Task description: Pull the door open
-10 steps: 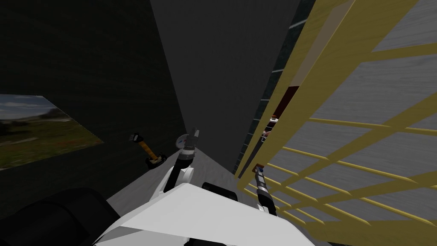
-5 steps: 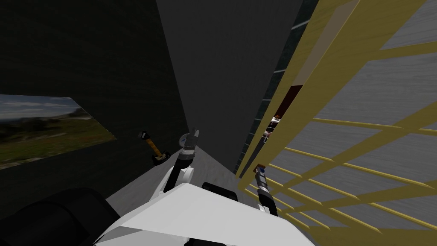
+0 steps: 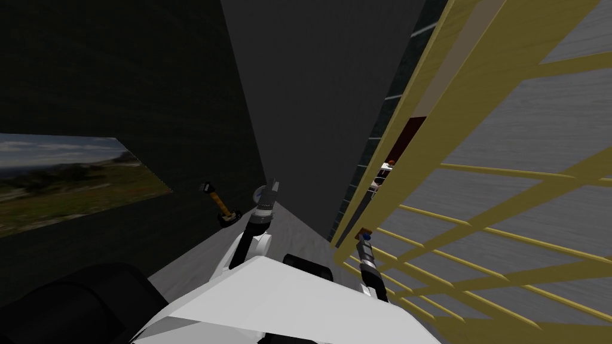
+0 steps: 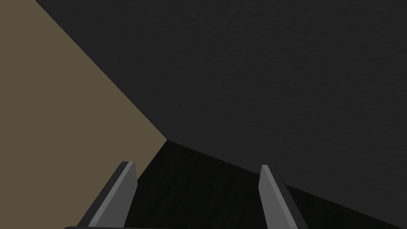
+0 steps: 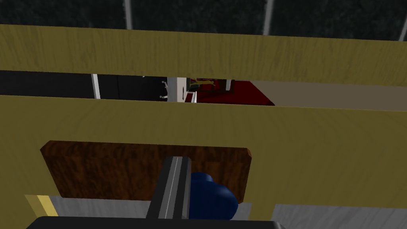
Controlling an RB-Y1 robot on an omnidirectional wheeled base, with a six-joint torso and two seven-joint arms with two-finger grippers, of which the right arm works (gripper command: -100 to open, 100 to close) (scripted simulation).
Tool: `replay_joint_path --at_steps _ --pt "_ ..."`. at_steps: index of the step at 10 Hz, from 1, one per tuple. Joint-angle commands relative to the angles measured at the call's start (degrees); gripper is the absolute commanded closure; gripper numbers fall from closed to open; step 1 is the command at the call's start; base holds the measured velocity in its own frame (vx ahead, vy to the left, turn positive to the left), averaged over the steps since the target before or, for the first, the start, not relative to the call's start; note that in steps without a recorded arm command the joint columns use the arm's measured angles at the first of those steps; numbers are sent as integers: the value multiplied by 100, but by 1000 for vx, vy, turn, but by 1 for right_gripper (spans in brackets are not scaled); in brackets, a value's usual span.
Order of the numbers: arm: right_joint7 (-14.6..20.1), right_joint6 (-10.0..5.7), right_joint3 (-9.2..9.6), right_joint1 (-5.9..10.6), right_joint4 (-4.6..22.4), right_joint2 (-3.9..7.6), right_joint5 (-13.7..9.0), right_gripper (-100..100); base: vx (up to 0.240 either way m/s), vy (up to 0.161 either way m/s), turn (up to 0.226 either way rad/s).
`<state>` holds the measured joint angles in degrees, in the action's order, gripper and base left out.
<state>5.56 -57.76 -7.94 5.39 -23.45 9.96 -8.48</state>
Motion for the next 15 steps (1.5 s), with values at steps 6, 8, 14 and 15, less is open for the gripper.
replay_joint_path --at_steps 6,8,14,15 --pt "699 93 54 49 -68 -21 -230 -100 -60 -7 31" --pt "1039 116 82 81 -83 -31 -344 -100 -68 -20 58" --pt "1941 170 149 159 -119 -56 -617 -100 -58 -14 46" --pt "1964 170 149 159 -119 -56 -617 -100 -33 -9 26"
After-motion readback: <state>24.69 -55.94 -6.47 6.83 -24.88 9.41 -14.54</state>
